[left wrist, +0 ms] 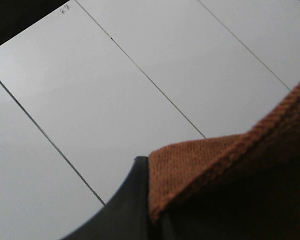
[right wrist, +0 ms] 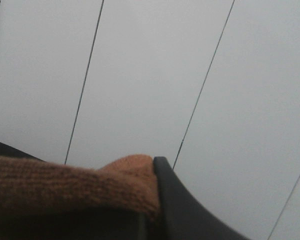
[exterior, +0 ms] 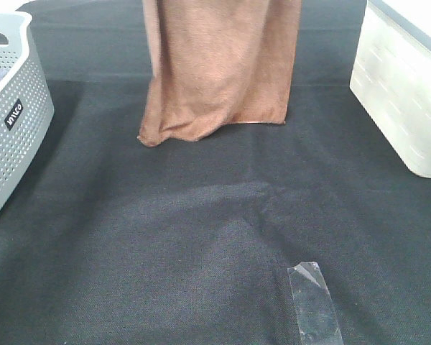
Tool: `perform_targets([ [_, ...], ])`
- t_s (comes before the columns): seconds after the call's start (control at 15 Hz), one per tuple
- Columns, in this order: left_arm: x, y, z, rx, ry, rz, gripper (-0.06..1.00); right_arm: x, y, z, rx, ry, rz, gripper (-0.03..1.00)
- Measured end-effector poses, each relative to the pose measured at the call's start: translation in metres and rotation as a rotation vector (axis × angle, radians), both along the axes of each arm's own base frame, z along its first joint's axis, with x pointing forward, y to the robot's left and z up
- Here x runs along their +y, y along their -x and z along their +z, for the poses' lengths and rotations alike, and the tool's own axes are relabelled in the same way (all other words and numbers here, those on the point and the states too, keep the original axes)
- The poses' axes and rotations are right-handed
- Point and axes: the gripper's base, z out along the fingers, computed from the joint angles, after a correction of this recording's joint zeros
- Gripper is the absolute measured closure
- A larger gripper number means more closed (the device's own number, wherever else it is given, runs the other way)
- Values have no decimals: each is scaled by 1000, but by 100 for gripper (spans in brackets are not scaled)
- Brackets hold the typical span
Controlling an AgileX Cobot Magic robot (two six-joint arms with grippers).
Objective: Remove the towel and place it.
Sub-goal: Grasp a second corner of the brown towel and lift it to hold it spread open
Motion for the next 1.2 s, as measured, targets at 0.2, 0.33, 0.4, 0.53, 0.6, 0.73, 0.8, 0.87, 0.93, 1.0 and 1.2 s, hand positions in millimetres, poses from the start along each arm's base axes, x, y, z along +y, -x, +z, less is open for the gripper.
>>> perform_targets([
  [0.2, -2, -26, -8, -47, 25, 7, 94, 10, -25, -6, -42, -57, 17, 97],
  [0.33, -5, -39, -8, -118, 45, 5, 94, 10, -39, -7, -95, -88, 27, 97],
  [0.4, -4, -45, -8, -152, 53, 10, 94, 6, -45, -9, -119, -115, 33, 97],
  [0.53, 1, -49, -5, -225, 74, 20, 94, -9, -54, -9, -142, -164, 24, 97],
  [0.6, 3, -48, -2, -243, 98, 11, 94, -15, -56, -7, -159, -187, 27, 97],
  [0.73, 4, -48, -1, -246, 100, 8, 94, -15, -55, -5, -174, -193, 36, 97],
  [0.8, 4, -48, -2, -240, 96, 7, 94, -15, -55, -5, -176, -196, 37, 97],
  [0.87, 3, -50, -4, -223, 90, 7, 94, -15, -55, -6, -164, -199, 31, 97],
  [0.93, 2, -53, -9, -196, 91, 4, 94, -17, -56, -8, -137, -196, 14, 97],
  [1.0, 2, -57, -16, -154, 95, 1, 94, -19, -57, -12, -91, -195, -12, 97],
  [1.2, -6, -77, -67, 80, 103, -50, 94, -25, -60, -31, 131, -235, -105, 97],
])
